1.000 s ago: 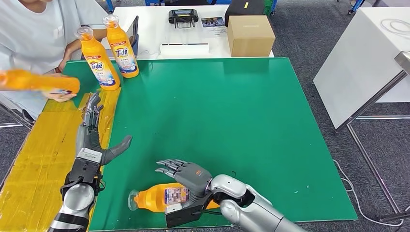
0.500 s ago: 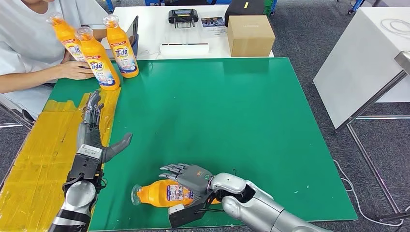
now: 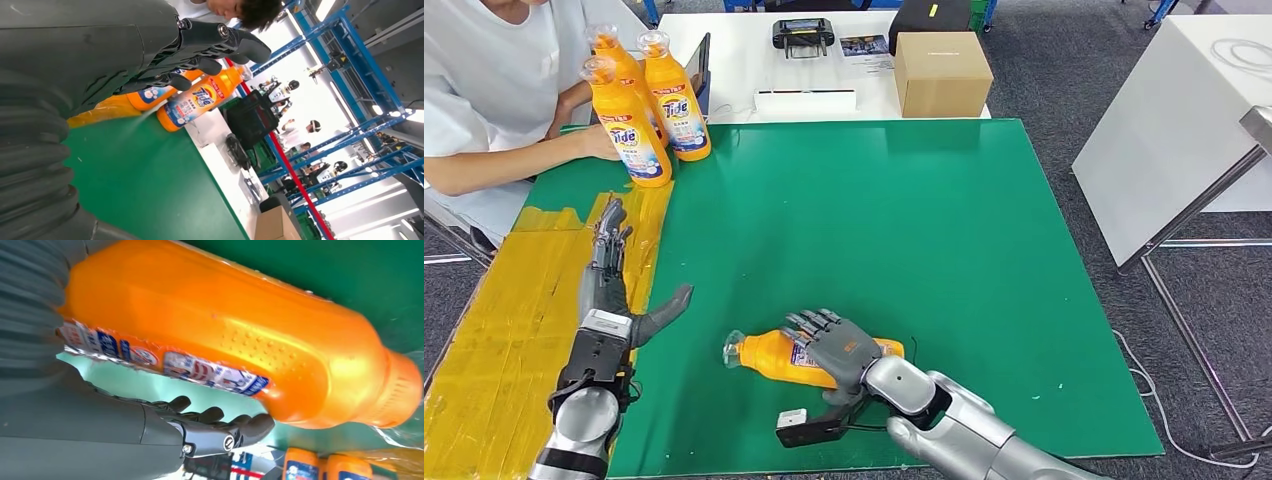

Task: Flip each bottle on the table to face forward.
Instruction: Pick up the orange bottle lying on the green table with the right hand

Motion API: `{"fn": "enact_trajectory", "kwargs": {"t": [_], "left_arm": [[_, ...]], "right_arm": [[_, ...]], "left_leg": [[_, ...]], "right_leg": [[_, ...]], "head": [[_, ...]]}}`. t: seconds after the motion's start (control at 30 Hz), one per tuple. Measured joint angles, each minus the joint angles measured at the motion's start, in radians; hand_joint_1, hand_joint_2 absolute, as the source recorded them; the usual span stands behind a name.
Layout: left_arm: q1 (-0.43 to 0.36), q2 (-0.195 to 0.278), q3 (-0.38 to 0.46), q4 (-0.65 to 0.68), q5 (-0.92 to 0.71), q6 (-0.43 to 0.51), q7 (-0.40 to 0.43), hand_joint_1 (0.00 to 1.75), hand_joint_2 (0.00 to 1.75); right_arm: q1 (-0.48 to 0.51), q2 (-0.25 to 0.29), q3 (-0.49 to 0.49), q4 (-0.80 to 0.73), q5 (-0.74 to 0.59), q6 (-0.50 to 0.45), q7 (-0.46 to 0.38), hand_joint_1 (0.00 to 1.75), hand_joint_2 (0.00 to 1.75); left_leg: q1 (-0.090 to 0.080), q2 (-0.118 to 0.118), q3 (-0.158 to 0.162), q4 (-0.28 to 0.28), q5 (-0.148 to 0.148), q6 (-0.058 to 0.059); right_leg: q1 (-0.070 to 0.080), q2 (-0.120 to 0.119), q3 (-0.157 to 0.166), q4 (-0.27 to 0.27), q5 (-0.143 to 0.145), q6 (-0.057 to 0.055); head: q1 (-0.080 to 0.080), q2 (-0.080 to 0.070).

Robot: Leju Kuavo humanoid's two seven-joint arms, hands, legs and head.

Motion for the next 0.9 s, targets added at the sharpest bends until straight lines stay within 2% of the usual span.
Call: {"fn": "enact_trajectory", "kwargs": {"t": [0.9], "left_arm": [[0.046,-0.022,0.043,-0.045,-0.019,-0.009,0.014,0.0,1.75]], "right_arm": [[0.09,-0.016,-0.194,-0.064,0.153,-0.002,0.09,0.0,1.75]], "left_leg": [[0.0,0.0,0.0,0.0,0.0,0.0]], "right_leg": [[0.0,0.0,0.0,0.0,0.0,0.0]], "head": [[0.0,0.0]]}}
